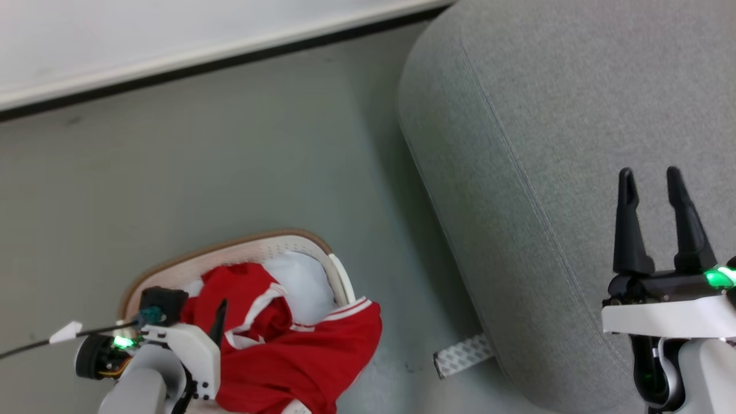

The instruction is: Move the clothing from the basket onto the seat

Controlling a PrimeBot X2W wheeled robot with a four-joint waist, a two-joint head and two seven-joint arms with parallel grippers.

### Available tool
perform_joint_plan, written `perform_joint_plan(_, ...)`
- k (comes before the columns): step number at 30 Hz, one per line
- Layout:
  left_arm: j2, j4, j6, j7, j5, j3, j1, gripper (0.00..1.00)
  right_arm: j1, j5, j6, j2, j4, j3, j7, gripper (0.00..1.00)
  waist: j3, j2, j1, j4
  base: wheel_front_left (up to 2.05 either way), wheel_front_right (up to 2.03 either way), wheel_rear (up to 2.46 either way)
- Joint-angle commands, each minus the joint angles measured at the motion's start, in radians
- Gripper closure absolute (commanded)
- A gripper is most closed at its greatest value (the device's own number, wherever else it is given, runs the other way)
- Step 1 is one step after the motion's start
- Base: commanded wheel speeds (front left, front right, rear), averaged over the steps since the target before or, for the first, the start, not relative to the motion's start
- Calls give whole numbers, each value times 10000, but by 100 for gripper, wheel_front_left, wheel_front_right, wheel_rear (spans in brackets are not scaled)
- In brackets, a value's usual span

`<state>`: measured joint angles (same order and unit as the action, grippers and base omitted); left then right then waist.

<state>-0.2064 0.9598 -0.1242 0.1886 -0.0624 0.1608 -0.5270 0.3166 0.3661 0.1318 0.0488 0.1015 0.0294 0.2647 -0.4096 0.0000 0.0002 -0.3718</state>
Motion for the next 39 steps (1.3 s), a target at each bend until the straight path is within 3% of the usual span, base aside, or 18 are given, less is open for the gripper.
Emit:
perform_joint_plan(1,-145,367,-42,-124,139,161,-360,0,167,190,-21,29,-218,-61,-6,0,-626,0,-2,-426,0,0,0)
perform_joint_plan(10,-364,2251,-63,-1176,387,1000,-1665,0,545,668,-21,29,-1010,11,-4,0,-1738,0,-2,-906,0,0,0)
perform_joint_plan(20,-682,2978,-65,-2475,677,1562,-2707,0,862,1039,-21,29,-1384,159,-4,0,-2760,0,-2,-1321,0,0,0)
perform_joint_plan(28,-1015,3170,422,-3176,792,1780,-2884,0,974,1431,-21,29,-1304,395,-4,0,-3298,0,-2,-1669,0,0,0)
perform_joint_plan(29,-1042,3179,424,-3193,779,1796,-2877,7,985,1476,-21,29,-1293,423,-4,0,-3327,0,-2,-1698,0,0,0)
perform_joint_plan(30,-1064,3187,429,-3179,756,1807,-2868,47,990,1510,-21,29,-1280,448,-4,0,-3348,0,-2,-1721,0,0,0)
perform_joint_plan(31,-1071,3190,409,-3103,710,1809,-2863,67,992,1518,-21,29,-1267,460,-4,0,-3359,0,-2,-1735,0,0,0)
perform_joint_plan(32,-1076,3193,395,-3012,675,1815,-2860,98,991,1527,-21,29,-1253,469,-4,0,-3361,0,-2,-1742,0,0,0)
perform_joint_plan(39,-847,3212,320,-2713,502,1898,-2837,100,1051,1363,-21,29,-1097,430,-4,0,-3063,0,-2,-1611,0,0,0)
